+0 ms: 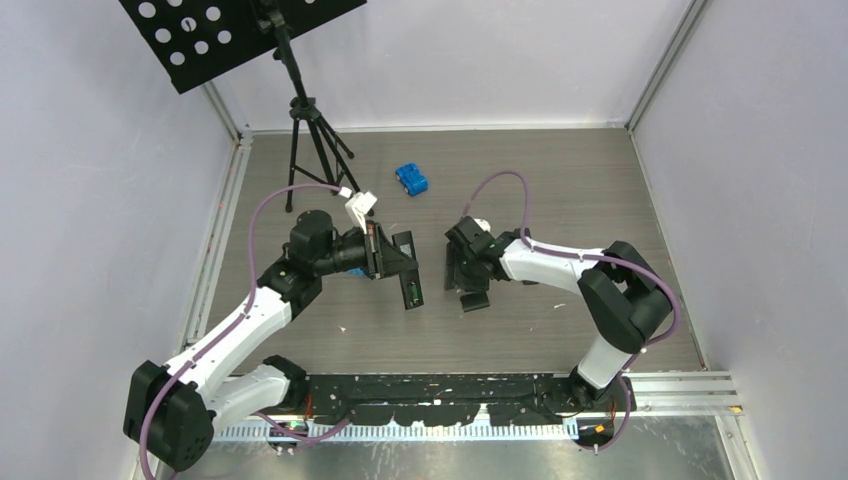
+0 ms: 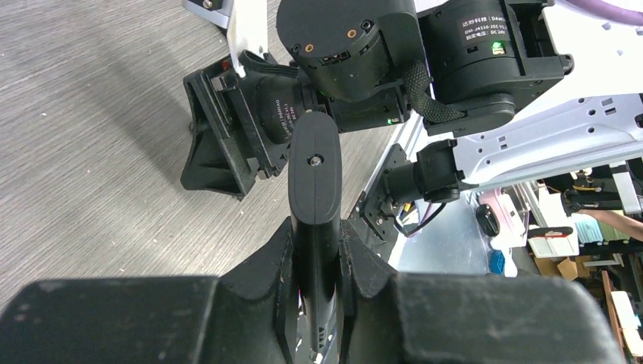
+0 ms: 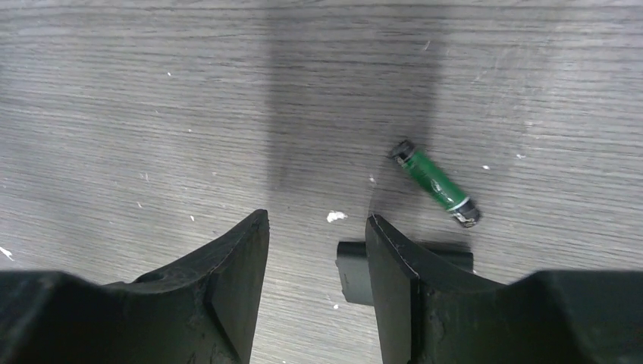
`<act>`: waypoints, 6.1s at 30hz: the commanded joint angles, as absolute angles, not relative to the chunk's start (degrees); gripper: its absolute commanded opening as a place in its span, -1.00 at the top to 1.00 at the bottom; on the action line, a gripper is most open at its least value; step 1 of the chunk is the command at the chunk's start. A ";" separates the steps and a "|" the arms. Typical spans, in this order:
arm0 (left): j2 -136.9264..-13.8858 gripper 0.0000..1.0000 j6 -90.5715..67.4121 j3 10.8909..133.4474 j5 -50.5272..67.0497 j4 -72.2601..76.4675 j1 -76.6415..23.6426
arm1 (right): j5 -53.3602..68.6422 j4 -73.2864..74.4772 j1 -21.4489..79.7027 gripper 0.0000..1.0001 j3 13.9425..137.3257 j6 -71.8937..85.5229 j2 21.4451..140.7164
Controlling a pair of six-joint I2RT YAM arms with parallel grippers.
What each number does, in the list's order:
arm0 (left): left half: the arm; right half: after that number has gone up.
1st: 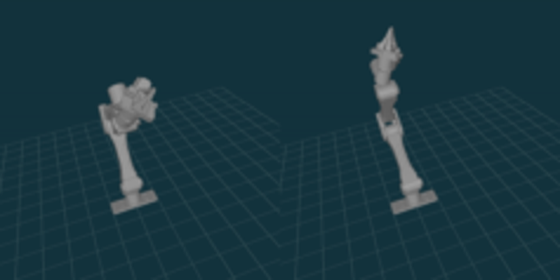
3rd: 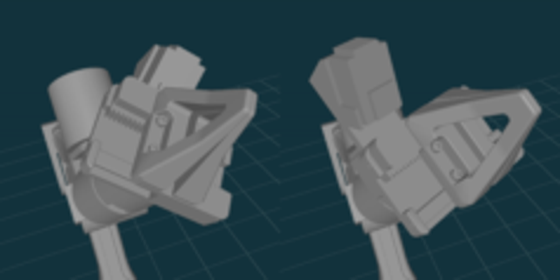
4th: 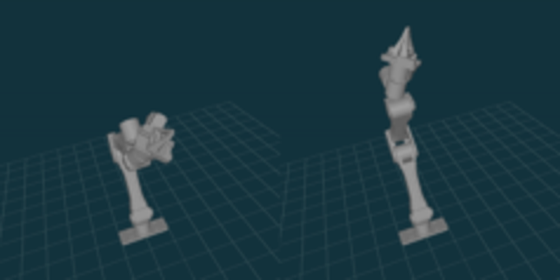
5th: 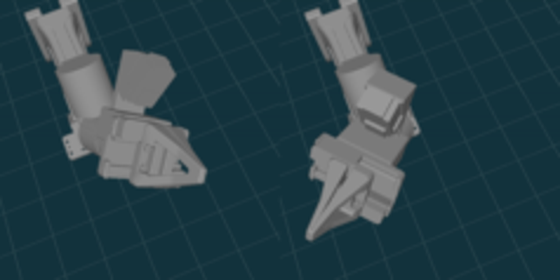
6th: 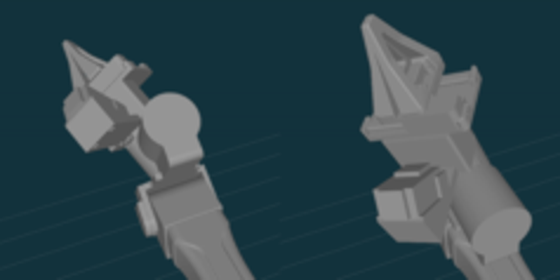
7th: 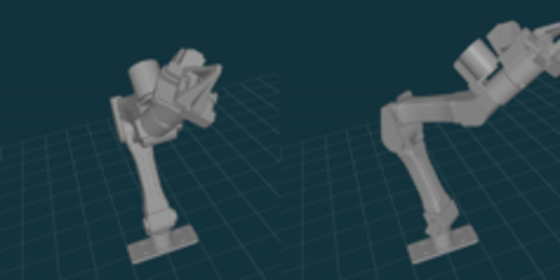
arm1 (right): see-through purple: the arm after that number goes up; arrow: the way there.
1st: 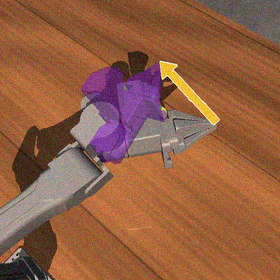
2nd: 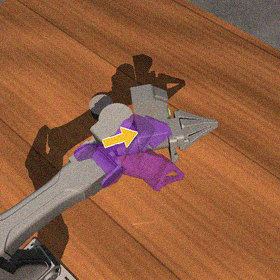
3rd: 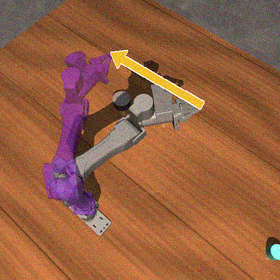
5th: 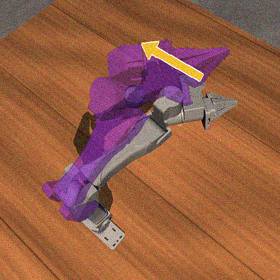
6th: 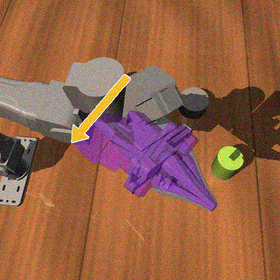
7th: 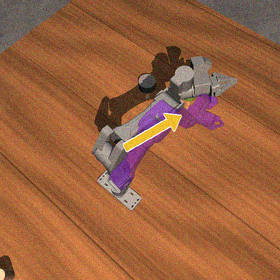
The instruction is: Load the batteries into the remote control
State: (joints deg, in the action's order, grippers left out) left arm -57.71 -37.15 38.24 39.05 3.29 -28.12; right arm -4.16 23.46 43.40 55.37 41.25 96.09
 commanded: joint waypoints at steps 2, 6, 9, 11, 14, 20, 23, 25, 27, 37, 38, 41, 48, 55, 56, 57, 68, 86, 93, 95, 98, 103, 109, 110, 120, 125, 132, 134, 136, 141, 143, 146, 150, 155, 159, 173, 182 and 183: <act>-57.20 1.00 -36.15 40.70 38.13 3.91 -27.95 | -3.83 19.41 43.72 -0.11 52.91 48.07 95.45; -56.89 1.00 -36.12 40.61 37.68 3.53 -27.91 | -8.12 20.63 43.68 -0.10 52.34 49.70 95.88; -56.69 1.00 -36.05 40.70 37.20 3.05 -27.95 | -12.91 23.06 43.20 -0.10 52.32 51.59 95.52; -56.51 1.00 -36.04 40.69 36.97 2.86 -27.95 | -15.69 23.88 42.36 -0.10 52.02 52.75 95.08; -56.40 1.00 -36.04 40.71 36.51 2.60 -27.95 | -17.93 24.01 40.11 -0.10 51.45 54.11 94.80; -55.87 1.00 -36.08 40.69 35.73 1.92 -27.95 | -20.59 24.08 35.47 -0.14 52.29 54.91 95.26; -55.55 1.00 -36.04 40.69 35.40 1.55 -27.91 | -20.98 24.00 34.16 -0.20 53.46 55.04 96.76; -55.27 1.00 -36.00 40.64 35.06 1.35 -27.88 | -21.09 24.07 33.41 -0.21 54.18 55.56 98.11; -55.05 1.00 -35.88 40.54 34.91 1.19 -27.86 | -21.76 24.07 32.96 -0.24 54.96 55.71 99.35; -54.28 1.00 -35.96 40.00 34.18 0.81 -27.86 | -26.70 25.53 28.90 -0.32 59.00 56.92 104.07; -54.31 1.00 -35.95 40.04 34.14 0.83 -27.86 | -27.05 25.60 28.46 -0.32 59.32 56.95 104.47; -54.40 1.00 -36.03 39.91 34.10 1.00 -27.86 | -27.34 25.75 27.64 -0.32 60.16 56.84 105.47; -54.70 1.00 -36.15 39.97 34.09 1.16 -27.86 | -27.13 25.90 26.99 -0.18 62.35 55.39 108.41; -55.30 1.00 -36.88 39.69 34.32 2.17 -27.86 | -28.57 26.54 26.98 0.48 61.80 53.92 109.38; -55.57 1.00 -37.27 39.56 34.45 2.58 -27.86 | -28.56 26.54 26.98 0.58 61.67 53.48 109.34; -55.93 1.00 -37.65 39.52 34.55 3.01 -27.86 | -28.44 26.56 26.98 0.66 61.51 52.95 109.23; -65.22 1.00 -47.88 38.18 38.01 15.48 -27.86 | -25.47 21.01 30.98 0.85 55.33 43.19 95.93; -74.78 1.00 -57.98 41.16 41.12 25.05 -28.04 | -21.36 -2.60 54.19 0.84 41.04 31.13 55.30; -75.21 1.00 -61.68 41.48 43.30 26.77 -28.04 | -13.74 -6.22 56.24 0.84 40.97 26.78 56.67; -75.19 1.00 -62.51 41.55 43.49 27.04 -28.04 | -13.23 -6.37 56.99 0.84 41.39 26.34 57.30; -75.34 1.00 -63.96 41.70 43.85 27.57 -28.04 | -13.15 -7.03 57.58 0.84 41.56 26.33 58.01; -75.32 1.00 -64.64 41.84 43.73 27.60 -28.04 | -12.87 -7.32 58.22 0.84 41.84 26.76 58.99; -75.00 1.00 -66.19 41.67 43.10 28.21 -28.04 | -12.47 -6.63 58.87 0.82 41.84 26.82 59.30; -74.86 1.00 -66.54 41.66 42.92 28.26 -28.04 | -12.44 -6.48 58.96 0.82 41.87 26.97 59.37; -73.75 1.00 -68.04 41.40 41.27 28.24 -28.03 | -12.99 -5.37 59.76 0.72 41.04 27.65 58.86; -72.58 1.00 -68.25 40.98 40.81 27.78 -27.97 | -13.02 -4.62 59.88 0.48 40.71 28.08 57.04; -71.59 1.00 -68.55 40.96 40.87 27.69 -27.96 | -14.04 -3.03 59.94 0.25 41.48 28.22 56.06; -71.26 1.00 -68.49 40.96 40.70 27.52 -27.95 | -14.78 -2.74 59.94 0.24 41.86 28.76 55.64; -71.10 1.00 -68.41 40.87 40.56 27.48 -27.95 | -15.29 -2.47 59.94 0.24 42.07 29.63 55.19; -70.37 1.00 -67.73 40.31 39.42 28.34 -27.95 | -19.43 0.55 59.94 0.10 43.07 34.89 52.70; -70.00 1.00 -67.61 40.09 38.70 29.43 -27.95 | -26.01 9.34 59.88 -0.39 45.04 44.45 51.62; -69.91 1.00 -67.78 40.11 37.18 30.91 -27.95 | -28.61 18.71 59.76 -0.67 49.16 58.58 50.88; -70.16 1.00 -69.10 39.84 35.95 35.02 -27.95 | -24.32 14.63 59.77 -0.70 46.77 67.90 49.99; -69.93 1.00 -71.64 39.21 34.29 38.52 -27.95 | -20.32 5.45 59.77 -0.71 43.48 75.88 51.76; -69.22 1.00 -72.95 40.38 33.28 36.14 -27.95 | -17.06 3.15 59.77 -0.72 45.19 79.13 55.78; -67.61 1.00 -73.61 40.53 33.64 33.56 -27.95 | -19.10 -5.94 59.72 -0.65 44.36 83.92 60.11; -67.21 1.00 -73.19 39.66 33.92 34.26 -27.95 | -22.06 -9.97 59.63 -0.58 41.11 84.14 56.74; -67.16 1.00 -73.15 39.64 33.93 34.32 -27.95 | -22.25 -9.64 59.60 -0.58 41.01 84.34 56.57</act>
